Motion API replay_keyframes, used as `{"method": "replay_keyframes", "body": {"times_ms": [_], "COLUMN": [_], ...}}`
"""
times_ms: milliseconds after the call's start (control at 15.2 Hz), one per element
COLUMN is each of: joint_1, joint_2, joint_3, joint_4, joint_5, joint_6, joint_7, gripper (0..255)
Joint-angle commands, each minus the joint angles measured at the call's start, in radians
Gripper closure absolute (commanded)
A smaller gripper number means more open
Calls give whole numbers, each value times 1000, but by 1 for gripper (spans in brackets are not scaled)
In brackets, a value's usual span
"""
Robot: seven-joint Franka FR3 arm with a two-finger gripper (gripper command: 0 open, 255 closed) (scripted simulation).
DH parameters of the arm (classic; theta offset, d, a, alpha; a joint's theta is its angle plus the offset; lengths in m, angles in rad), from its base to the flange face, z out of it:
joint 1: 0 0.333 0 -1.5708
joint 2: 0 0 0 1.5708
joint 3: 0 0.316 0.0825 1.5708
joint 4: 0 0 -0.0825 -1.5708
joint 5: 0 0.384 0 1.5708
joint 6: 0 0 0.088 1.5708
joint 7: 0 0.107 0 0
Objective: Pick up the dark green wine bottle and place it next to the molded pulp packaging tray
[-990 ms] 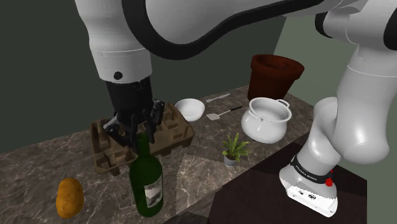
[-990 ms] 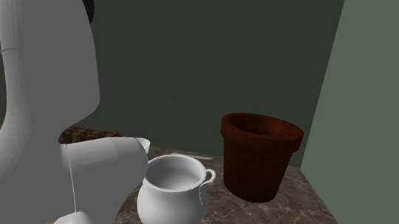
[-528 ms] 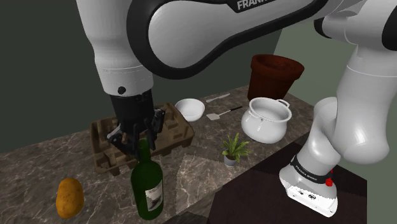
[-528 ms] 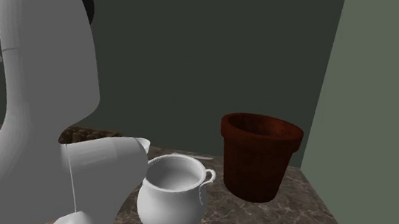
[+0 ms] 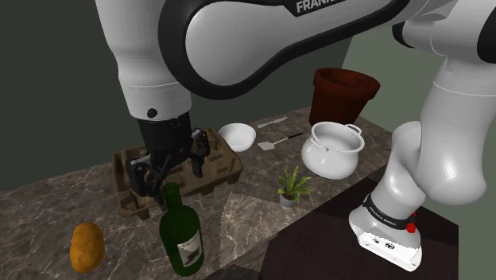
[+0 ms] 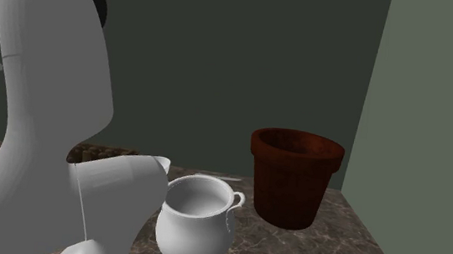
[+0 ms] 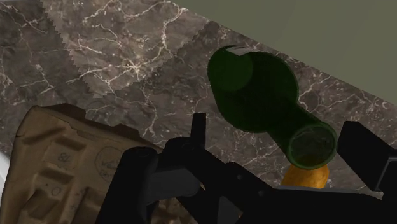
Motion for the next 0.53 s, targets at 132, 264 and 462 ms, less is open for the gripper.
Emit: {"method": "replay_keyframes", "body": {"times_ms": [132,264,462], "joint_1": [-1,-2,-3], "joint_2": [-3,-3,-1], "joint_3": [0,-1,-1], "joint_4": [30,97,126], "joint_5": [1,0,0], "joint_6": [-33,-100,-127], "joint_7": [0,0,1], "gripper": [0,0,0]}}
